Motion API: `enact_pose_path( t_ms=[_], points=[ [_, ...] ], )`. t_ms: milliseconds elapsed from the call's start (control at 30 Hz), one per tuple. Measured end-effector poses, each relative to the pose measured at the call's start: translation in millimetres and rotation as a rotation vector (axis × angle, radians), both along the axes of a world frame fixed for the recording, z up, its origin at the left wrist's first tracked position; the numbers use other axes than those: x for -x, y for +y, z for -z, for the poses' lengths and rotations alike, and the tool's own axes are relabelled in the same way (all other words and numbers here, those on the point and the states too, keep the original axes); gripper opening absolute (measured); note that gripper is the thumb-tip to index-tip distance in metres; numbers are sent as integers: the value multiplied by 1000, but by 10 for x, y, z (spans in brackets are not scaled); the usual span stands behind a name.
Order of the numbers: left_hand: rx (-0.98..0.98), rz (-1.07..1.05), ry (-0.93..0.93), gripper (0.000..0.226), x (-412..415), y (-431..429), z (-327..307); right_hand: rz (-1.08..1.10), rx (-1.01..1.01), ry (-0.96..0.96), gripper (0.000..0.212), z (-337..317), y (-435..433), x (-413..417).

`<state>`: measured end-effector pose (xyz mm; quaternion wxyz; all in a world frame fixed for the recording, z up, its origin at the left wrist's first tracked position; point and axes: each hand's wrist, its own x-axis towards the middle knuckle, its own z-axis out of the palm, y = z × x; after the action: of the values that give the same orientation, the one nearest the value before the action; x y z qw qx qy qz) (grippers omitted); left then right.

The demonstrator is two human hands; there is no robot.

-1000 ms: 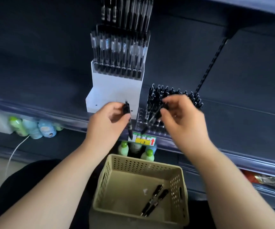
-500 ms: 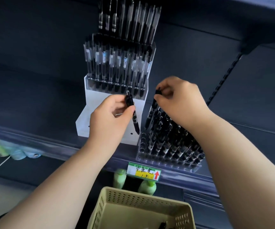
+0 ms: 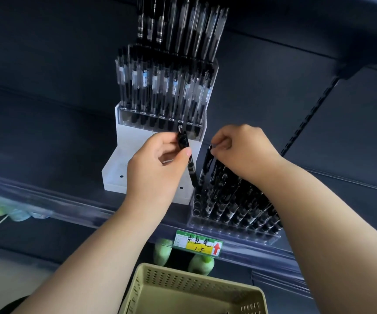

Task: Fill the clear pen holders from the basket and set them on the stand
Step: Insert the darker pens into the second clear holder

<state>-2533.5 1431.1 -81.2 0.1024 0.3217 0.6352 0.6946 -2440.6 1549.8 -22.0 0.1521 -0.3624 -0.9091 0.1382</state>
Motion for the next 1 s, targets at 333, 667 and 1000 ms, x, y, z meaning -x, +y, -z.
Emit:
enact_pose_path(
  t_ms=[333, 667, 1000],
  points=[
    [60, 13, 31, 20, -75, 173, 99, 6, -54, -68, 9, -98, -21, 41],
    [158, 73, 120, 22, -108, 274, 246, -22, -79, 0, 12, -109, -5, -44],
    [376, 17, 329, 12, -119, 351, 345, -13, -83, 53, 16, -31, 18, -152]
  ],
)
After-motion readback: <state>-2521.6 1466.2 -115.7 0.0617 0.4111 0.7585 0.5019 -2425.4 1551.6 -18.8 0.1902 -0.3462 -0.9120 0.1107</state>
